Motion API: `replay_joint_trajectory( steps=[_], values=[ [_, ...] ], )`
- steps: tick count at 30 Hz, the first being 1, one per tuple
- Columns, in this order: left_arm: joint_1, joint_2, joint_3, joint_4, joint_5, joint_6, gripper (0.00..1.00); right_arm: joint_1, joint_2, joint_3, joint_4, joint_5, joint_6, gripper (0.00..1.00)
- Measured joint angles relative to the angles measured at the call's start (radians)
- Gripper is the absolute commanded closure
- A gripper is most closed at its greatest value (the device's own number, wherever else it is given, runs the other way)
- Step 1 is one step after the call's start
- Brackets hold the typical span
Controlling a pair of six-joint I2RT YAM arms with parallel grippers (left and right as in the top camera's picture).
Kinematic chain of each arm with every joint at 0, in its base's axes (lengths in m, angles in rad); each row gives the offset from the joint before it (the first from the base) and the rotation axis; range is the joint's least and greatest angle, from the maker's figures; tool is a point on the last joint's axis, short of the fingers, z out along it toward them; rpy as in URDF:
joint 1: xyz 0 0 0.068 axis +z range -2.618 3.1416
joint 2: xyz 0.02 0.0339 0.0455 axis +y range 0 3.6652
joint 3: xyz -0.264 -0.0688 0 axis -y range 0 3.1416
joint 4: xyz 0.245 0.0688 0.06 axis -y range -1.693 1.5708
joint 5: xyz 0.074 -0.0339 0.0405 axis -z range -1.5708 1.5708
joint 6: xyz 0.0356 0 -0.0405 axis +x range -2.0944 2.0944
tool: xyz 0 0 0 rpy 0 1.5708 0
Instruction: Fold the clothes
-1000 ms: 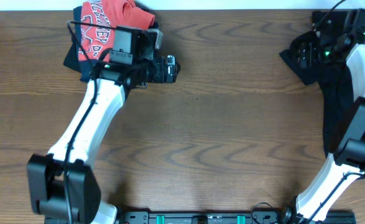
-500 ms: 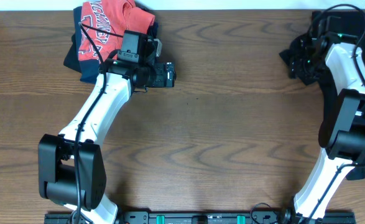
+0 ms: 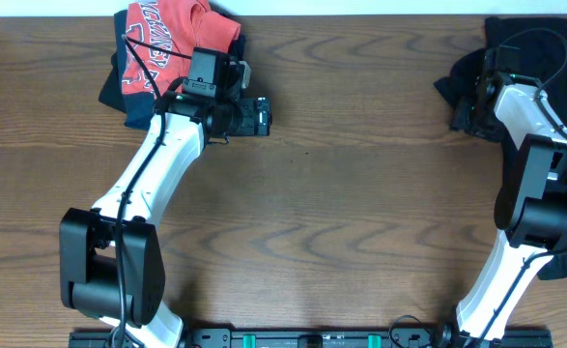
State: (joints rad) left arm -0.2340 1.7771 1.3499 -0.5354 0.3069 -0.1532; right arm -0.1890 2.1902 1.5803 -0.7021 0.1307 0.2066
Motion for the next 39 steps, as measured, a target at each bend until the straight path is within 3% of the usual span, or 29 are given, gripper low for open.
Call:
replay_joint_trajectory(
  steps=[4,5,9,10,19,25,32,39],
  values=[
    [0.0,0.0,0.0,0.0,0.0,0.0,0.07,0.0,0.0,-0.007,0.049,0.009,0.011,0.48],
    [0.0,0.0,0.0,0.0,0.0,0.0,0.07,0.0,0.0,-0.01,0.061,0.012,0.013,0.55],
    [0.0,0.0,0.0,0.0,0.0,0.0,0.1,0.0,0.001,-0.015,0.094,0.022,0.018,0.97],
    [0.0,0.0,0.0,0.0,0.0,0.0,0.13,0.0,0.001,-0.015,0.096,0.023,0.018,0.99],
    [0.008,-0.005,0.0,-0.002,-0.057,-0.003,0.14,0.005,-0.002,-0.016,0.063,-0.067,0.016,0.99],
    [0.089,-0.084,0.0,-0.002,-0.075,-0.004,0.17,0.095,-0.054,-0.02,-0.068,-0.198,-0.014,0.99],
    [0.213,-0.21,0.0,-0.002,-0.083,-0.003,0.17,0.334,-0.144,-0.019,-0.262,-0.344,-0.084,0.99],
    [0.257,-0.227,0.0,-0.058,-0.082,0.004,0.17,0.625,-0.143,-0.021,-0.412,-0.45,-0.158,0.99]
  ],
)
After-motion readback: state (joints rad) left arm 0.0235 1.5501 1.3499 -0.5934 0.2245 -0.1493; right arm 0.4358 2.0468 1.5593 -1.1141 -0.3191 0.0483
